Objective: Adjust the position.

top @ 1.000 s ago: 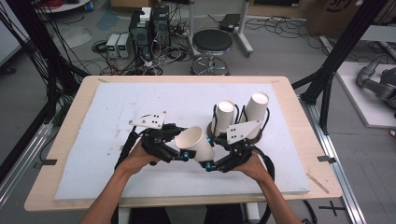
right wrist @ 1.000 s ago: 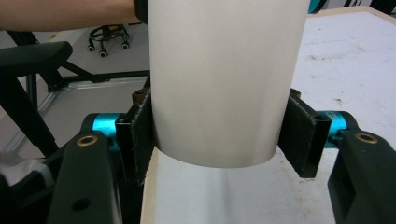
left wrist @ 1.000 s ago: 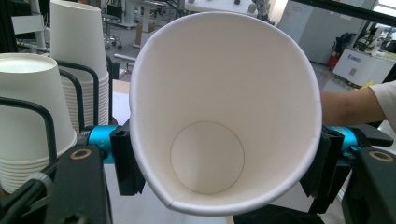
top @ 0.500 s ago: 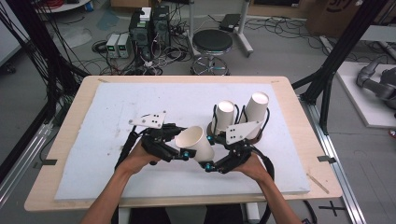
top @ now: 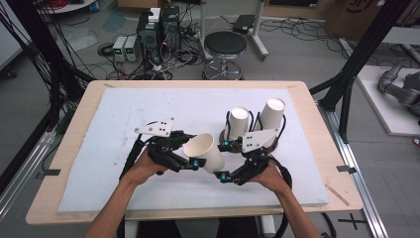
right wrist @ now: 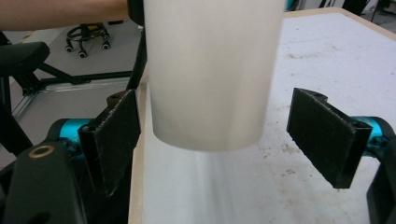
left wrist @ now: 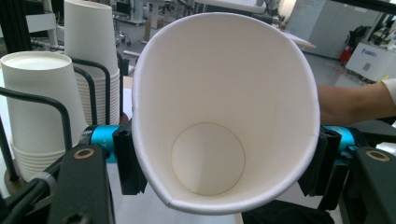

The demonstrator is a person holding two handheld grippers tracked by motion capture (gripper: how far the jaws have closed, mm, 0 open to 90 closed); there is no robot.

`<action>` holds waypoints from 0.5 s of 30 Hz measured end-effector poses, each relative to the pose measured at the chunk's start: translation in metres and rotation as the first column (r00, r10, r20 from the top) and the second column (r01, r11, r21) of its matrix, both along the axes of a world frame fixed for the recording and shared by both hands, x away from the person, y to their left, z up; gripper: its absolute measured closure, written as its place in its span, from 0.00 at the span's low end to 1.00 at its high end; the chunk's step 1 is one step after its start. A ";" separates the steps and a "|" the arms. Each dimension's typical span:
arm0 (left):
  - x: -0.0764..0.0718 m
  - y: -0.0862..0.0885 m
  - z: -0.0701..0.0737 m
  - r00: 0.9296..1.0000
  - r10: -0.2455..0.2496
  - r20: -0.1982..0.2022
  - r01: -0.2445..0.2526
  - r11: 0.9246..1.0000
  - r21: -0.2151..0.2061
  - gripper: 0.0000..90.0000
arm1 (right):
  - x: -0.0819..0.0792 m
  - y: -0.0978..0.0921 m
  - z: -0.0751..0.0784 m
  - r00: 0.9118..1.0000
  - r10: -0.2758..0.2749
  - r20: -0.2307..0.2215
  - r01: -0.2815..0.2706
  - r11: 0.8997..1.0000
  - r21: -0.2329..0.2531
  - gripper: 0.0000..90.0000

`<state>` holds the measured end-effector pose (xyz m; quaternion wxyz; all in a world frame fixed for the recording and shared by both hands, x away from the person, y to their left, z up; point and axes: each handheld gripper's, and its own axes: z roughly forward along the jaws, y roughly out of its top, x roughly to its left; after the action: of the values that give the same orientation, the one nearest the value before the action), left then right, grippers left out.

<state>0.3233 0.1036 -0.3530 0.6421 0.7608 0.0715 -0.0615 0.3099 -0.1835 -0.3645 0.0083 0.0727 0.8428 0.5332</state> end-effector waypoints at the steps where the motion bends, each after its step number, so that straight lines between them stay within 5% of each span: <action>1: 0.000 0.001 0.000 1.000 0.002 0.000 -0.002 1.000 0.011 0.36 | 0.000 -0.001 0.000 1.000 0.000 -0.002 0.000 1.000 0.002 0.20; 15: -0.006 0.019 0.006 0.997 0.065 0.047 -0.069 0.993 0.092 0.36 | -0.002 -0.021 0.001 0.998 -0.070 0.005 0.070 0.997 0.014 0.20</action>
<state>0.3177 0.1222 -0.3474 0.6088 0.7884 0.0855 -0.0196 0.3079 -0.2046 -0.3634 0.0285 0.1007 0.8360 0.5387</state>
